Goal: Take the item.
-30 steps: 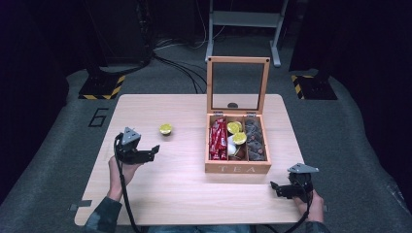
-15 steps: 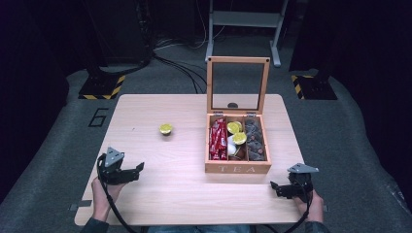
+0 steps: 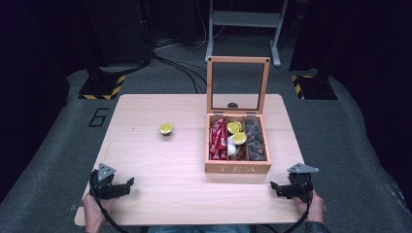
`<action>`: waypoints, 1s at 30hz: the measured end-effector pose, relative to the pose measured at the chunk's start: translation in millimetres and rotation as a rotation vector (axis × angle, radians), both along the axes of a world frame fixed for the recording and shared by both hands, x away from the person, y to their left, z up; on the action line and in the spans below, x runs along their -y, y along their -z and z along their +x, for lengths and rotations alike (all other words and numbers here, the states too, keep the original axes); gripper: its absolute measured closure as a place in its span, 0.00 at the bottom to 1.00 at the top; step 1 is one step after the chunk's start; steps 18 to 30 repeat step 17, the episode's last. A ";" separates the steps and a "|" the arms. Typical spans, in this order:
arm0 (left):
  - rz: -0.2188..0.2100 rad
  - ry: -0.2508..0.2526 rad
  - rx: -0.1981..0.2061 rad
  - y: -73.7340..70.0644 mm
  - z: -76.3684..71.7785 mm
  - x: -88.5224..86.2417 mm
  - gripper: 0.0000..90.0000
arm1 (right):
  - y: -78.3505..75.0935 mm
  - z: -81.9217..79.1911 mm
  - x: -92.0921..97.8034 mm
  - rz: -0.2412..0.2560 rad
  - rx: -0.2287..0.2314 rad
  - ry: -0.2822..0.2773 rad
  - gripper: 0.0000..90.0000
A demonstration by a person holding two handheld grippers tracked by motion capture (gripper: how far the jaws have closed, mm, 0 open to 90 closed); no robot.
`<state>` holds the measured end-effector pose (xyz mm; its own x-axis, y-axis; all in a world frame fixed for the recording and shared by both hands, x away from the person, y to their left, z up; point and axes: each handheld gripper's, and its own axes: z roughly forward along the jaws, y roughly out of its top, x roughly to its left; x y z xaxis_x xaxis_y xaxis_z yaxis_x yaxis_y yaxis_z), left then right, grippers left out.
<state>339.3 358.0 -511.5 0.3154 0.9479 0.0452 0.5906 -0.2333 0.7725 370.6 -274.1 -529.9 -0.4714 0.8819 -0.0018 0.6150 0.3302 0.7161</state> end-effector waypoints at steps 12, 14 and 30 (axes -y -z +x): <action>0.020 -0.020 -0.046 19.8 2.0 -2.6 0.05 | 0.0 0.2 0.0 0.000 0.000 -0.001 0.00; 0.017 -0.027 -0.045 20.0 2.2 -3.3 0.04 | 0.0 0.2 0.0 0.000 0.000 -0.001 0.00; 0.018 -0.025 -0.051 19.8 3.3 -4.5 0.04 | -0.1 0.3 0.0 0.000 -0.001 -0.001 0.00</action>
